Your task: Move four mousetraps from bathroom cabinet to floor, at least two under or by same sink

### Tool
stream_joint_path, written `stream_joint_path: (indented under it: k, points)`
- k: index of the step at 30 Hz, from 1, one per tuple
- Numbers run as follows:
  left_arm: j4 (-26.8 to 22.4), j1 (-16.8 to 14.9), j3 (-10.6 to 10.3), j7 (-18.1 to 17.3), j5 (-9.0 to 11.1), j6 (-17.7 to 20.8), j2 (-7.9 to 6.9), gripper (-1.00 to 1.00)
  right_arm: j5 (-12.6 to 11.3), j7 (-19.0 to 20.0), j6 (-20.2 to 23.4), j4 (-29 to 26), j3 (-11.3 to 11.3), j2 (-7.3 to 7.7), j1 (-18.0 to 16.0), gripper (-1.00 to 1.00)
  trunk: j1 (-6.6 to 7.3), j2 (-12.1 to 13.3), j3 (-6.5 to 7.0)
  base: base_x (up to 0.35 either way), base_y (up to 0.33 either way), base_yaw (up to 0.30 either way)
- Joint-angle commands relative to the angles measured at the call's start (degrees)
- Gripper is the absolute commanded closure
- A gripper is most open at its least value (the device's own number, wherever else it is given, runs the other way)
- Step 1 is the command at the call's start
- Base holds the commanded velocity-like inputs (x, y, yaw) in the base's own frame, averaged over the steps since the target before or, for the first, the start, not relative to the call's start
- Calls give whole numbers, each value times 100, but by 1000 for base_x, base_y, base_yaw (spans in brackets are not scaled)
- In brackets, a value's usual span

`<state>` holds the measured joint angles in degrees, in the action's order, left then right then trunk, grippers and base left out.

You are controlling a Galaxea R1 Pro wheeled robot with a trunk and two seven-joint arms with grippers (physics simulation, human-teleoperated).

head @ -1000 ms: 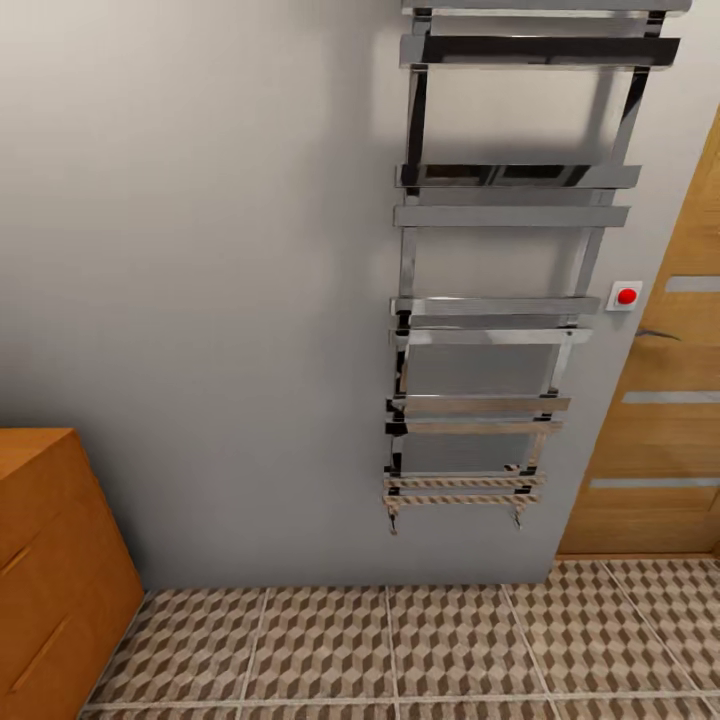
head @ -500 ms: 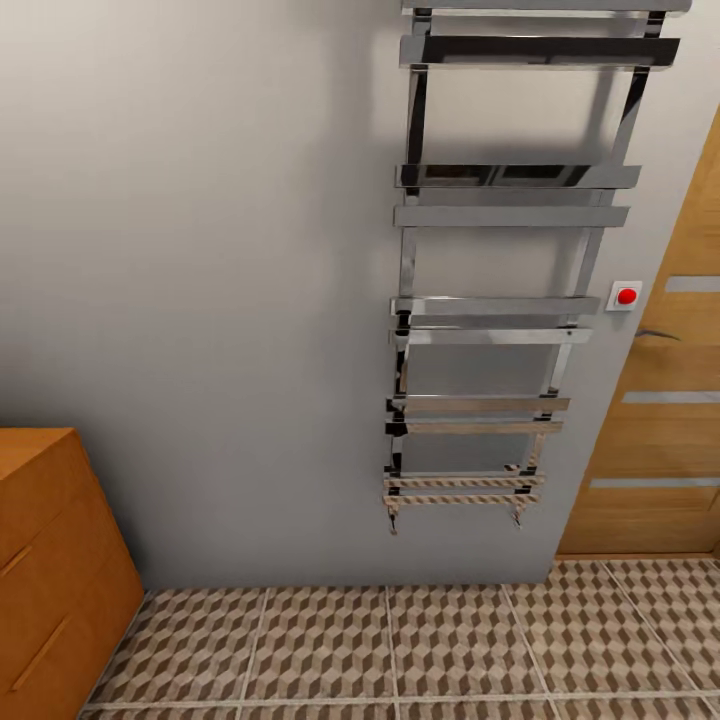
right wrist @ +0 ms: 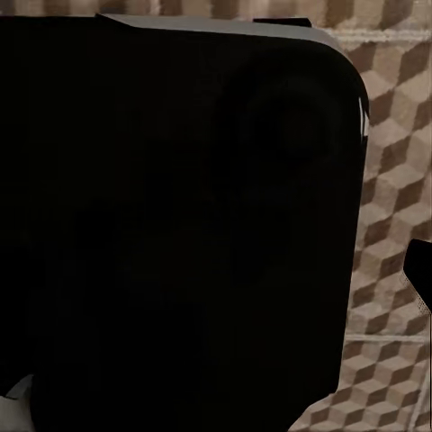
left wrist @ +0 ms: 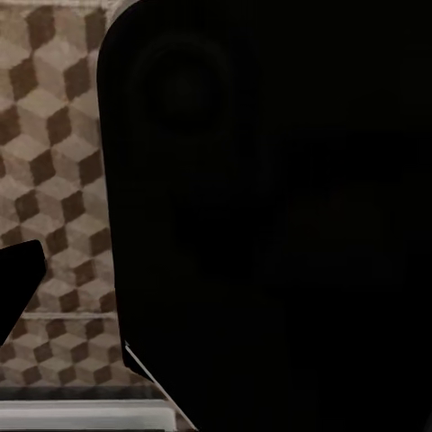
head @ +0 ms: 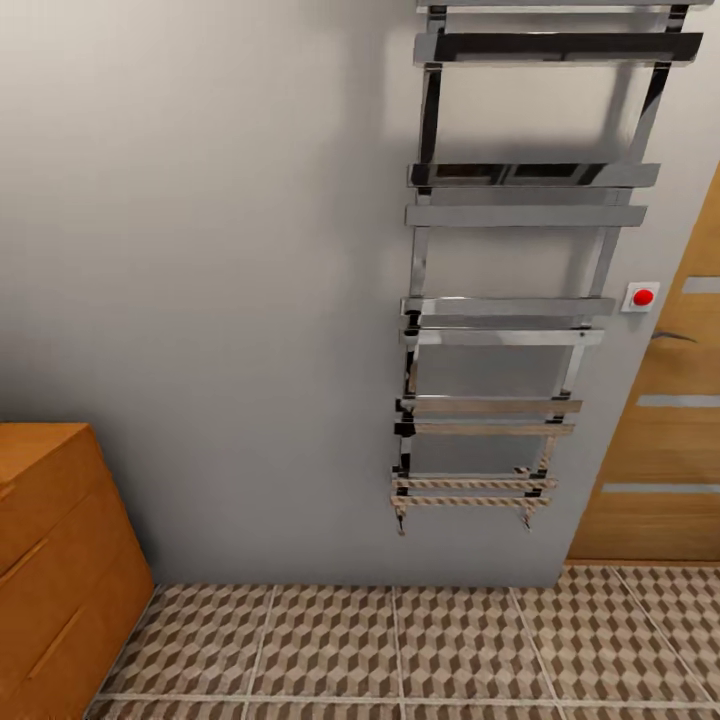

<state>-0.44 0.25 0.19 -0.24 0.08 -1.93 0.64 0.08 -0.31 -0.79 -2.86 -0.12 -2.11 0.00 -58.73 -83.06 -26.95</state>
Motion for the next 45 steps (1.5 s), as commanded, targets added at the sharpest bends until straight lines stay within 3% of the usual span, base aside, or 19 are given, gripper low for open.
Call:
stream_joint_path:
  k: [1,9,33,45]
  points:
    - [-3,1,1,-2,1,-58,0,-100,1,-3,-8,-8,-2,0,0,-100,0,-2,-6,0,0,205]
    - [14,1,-8,-2,1,-272,-1,-100,-3,-4,-9,-28,-5,0,0,-100,0,-2,-29,0,0,230]
    - [50,1,-27,-2,9,-308,5,-100,1,-13,-9,-30,-4,1,0,-100,0,-2,-103,0,-1,244]
    - [47,1,-18,-2,10,-311,6,-100,1,-13,-9,-30,1,-4,0,-100,0,-2,-128,0,-145,245]
